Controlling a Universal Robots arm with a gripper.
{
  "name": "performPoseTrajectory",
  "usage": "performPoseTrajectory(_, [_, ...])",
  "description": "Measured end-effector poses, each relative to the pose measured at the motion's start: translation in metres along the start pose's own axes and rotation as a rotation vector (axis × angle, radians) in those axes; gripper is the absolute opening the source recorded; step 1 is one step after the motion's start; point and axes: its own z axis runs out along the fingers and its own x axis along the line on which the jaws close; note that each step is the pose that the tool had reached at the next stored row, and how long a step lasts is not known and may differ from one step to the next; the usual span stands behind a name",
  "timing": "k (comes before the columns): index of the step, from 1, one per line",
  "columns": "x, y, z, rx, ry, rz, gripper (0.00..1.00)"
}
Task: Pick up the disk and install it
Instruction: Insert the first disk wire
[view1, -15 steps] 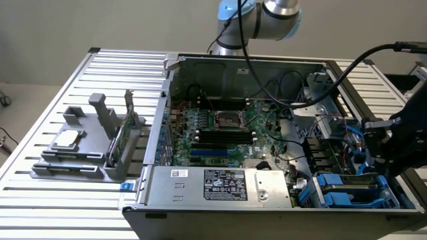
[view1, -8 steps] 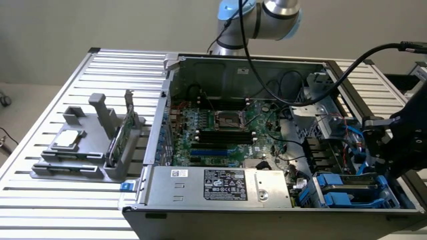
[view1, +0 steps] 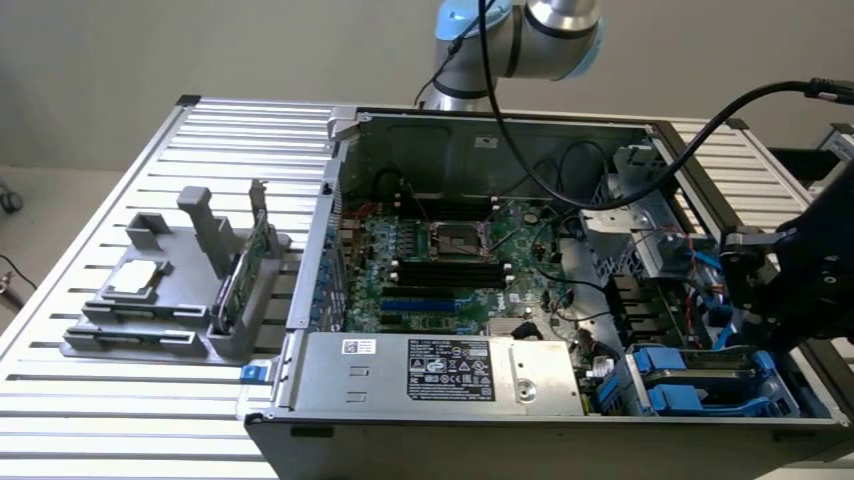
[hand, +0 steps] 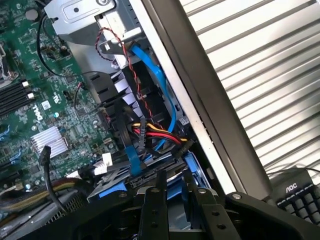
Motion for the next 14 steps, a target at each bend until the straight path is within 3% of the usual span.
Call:
performPoseTrajectory(4, [0.0000, 0.0000, 0.0001, -0.0192, 0.0055, 0.046, 0.27])
performPoseTrajectory(8, [0.0000, 0.0000, 0.0000, -0.0342, 0.0084, 0.096, 0.27])
performPoseTrajectory(10, [0.0001, 0.0000, 0.0004, -0.0360, 0.0058, 0.126, 0.27])
performPoseTrajectory(14, [0.0001, -0.0003, 0.0019, -0.0321, -0.0052, 0.197, 0.27])
